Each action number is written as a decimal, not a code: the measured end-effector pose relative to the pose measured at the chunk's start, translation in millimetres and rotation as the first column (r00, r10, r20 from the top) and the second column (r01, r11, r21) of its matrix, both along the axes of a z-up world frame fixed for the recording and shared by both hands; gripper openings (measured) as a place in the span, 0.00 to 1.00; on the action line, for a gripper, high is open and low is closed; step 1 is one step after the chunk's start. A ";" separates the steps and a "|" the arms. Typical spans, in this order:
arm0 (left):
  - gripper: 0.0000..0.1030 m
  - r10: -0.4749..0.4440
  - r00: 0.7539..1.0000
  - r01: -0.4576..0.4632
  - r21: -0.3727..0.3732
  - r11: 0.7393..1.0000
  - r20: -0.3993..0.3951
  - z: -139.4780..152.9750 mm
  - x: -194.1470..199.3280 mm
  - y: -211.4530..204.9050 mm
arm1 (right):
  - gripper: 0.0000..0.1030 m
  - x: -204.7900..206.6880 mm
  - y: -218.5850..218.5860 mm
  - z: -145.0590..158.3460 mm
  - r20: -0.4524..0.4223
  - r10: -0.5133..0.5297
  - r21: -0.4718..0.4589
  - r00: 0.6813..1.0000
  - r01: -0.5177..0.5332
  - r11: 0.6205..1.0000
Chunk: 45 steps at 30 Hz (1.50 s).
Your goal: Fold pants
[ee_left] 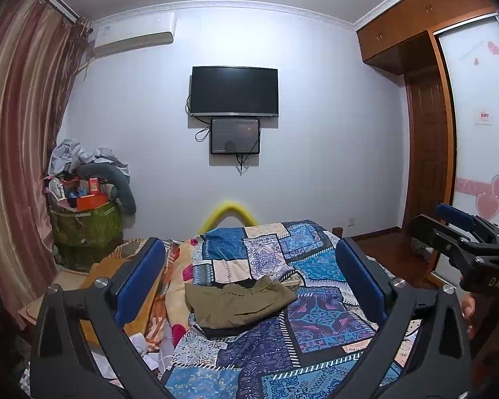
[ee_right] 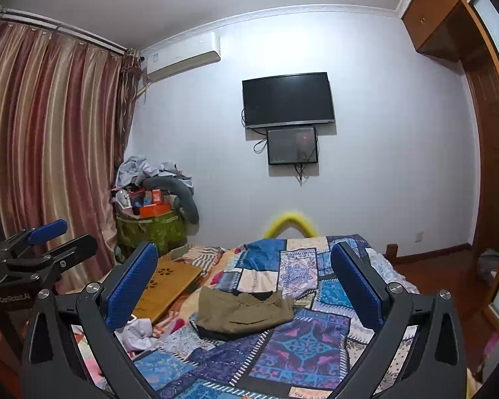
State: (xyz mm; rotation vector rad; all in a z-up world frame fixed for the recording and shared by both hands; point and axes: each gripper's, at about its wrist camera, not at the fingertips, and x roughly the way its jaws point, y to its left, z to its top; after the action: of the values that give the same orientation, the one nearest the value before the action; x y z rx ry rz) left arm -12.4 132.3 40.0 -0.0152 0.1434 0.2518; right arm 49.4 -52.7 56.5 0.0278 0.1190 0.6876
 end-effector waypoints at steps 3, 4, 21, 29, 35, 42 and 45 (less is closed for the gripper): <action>1.00 0.003 1.000 -0.003 -0.005 1.000 0.001 -1.4 0.1 0.6 | 1.00 -3.2 1.6 0.6 0.004 0.005 -0.005 1.000 -0.005 1.000; 1.00 0.003 1.000 -0.003 -0.005 1.000 0.001 -1.8 0.1 1.0 | 1.00 -4.7 1.0 -0.5 0.004 0.005 -0.007 1.000 -0.005 1.000; 1.00 0.011 1.000 -0.011 0.008 1.000 -0.009 -9.9 4.4 -0.6 | 1.00 -11.7 -9.9 -10.2 -0.027 -0.004 -0.011 1.000 0.004 1.000; 1.00 0.007 1.000 -0.007 0.008 1.000 -0.012 -12.7 4.8 -0.3 | 1.00 -10.6 -11.1 -12.1 -0.041 -0.007 -0.017 0.999 0.006 1.000; 1.00 0.006 1.000 -0.006 0.003 1.000 -0.016 -13.5 6.0 1.3 | 1.00 -10.2 -13.3 -12.2 -0.050 -0.007 -0.015 0.999 0.006 1.000; 1.00 0.000 1.000 0.000 0.003 1.000 -0.025 -14.3 7.4 2.7 | 1.00 -10.0 -14.4 -11.1 -0.050 -0.007 -0.013 0.999 0.006 1.000; 1.00 -0.003 1.000 0.003 0.009 1.000 -0.025 -13.9 7.6 1.9 | 1.00 -9.9 -13.8 -12.0 -0.049 -0.007 -0.014 0.999 0.007 1.000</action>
State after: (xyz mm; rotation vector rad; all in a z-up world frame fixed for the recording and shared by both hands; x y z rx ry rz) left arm -4.8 134.2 26.1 -0.0032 0.1670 0.2500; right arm 39.6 -66.5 44.5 0.0319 0.1703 0.6794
